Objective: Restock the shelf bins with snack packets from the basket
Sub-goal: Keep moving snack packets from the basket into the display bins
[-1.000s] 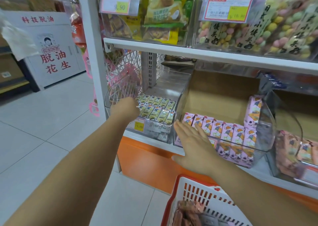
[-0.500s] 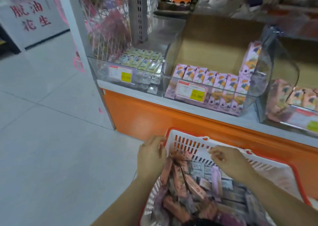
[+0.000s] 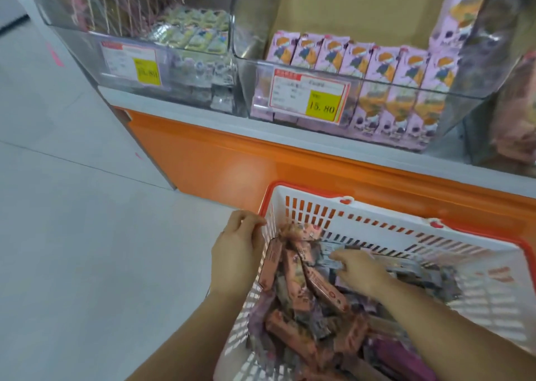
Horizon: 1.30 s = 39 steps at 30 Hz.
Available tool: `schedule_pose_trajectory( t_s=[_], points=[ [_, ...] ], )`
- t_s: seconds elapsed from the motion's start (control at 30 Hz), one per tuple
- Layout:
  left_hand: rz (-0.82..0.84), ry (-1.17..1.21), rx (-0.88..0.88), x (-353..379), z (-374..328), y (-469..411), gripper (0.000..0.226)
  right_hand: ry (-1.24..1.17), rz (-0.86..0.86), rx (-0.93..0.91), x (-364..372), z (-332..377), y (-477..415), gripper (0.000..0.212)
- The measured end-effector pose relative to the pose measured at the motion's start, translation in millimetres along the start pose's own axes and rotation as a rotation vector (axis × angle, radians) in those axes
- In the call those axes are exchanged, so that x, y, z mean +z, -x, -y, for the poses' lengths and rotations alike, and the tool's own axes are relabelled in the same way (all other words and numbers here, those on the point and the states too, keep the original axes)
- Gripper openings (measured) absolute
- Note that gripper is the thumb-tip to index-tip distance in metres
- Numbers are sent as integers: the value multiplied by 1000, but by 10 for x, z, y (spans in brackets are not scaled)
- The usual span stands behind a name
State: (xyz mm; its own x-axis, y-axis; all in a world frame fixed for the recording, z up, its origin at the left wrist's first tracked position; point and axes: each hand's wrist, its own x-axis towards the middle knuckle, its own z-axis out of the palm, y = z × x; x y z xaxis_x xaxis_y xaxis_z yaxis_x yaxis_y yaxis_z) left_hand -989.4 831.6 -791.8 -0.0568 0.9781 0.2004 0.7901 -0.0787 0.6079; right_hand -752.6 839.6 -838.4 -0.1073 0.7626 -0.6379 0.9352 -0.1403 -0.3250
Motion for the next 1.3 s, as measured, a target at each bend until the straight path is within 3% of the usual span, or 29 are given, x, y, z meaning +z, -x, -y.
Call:
schedule_pose_trajectory(
  t_s=[0.2, 0.37, 0.53, 0.73, 0.83, 0.97, 1.1, 1.2, 1.3],
  points=[
    [-9, -8, -14, 19, 6, -2, 11, -5, -150, -17, 200, 74, -311, 47],
    [-20, -4, -2, 26, 14, -6, 11, -28, -156, -110, 353, 182, -422, 17],
    [-15, 2, -4, 27, 24, -2, 11, -151, -243, -44, 340, 79, -355, 20],
    [-22, -19, 25, 25, 26, -15, 8, -126, -246, -33, 4, 65, 36, 23],
    [-16, -23, 24, 17, 5, -12, 9, -154, -207, -98, -300, 139, 318, 19],
    [35, -33, -9, -24, -31, -3, 13, -4, -133, -250, -747, 409, 726, 19],
    [31, -33, 48, -97, -83, 34, 26, 14, -253, -471, -1126, 806, 1136, 19],
    [-52, 270, -136, -447, -309, 21, 26, 61, -433, -673, -1371, 1106, 1416, 15],
    [44, 926, -559, -996, -571, -94, 22, 229, -665, -887, -1536, 1323, 1581, 12]
  ],
)
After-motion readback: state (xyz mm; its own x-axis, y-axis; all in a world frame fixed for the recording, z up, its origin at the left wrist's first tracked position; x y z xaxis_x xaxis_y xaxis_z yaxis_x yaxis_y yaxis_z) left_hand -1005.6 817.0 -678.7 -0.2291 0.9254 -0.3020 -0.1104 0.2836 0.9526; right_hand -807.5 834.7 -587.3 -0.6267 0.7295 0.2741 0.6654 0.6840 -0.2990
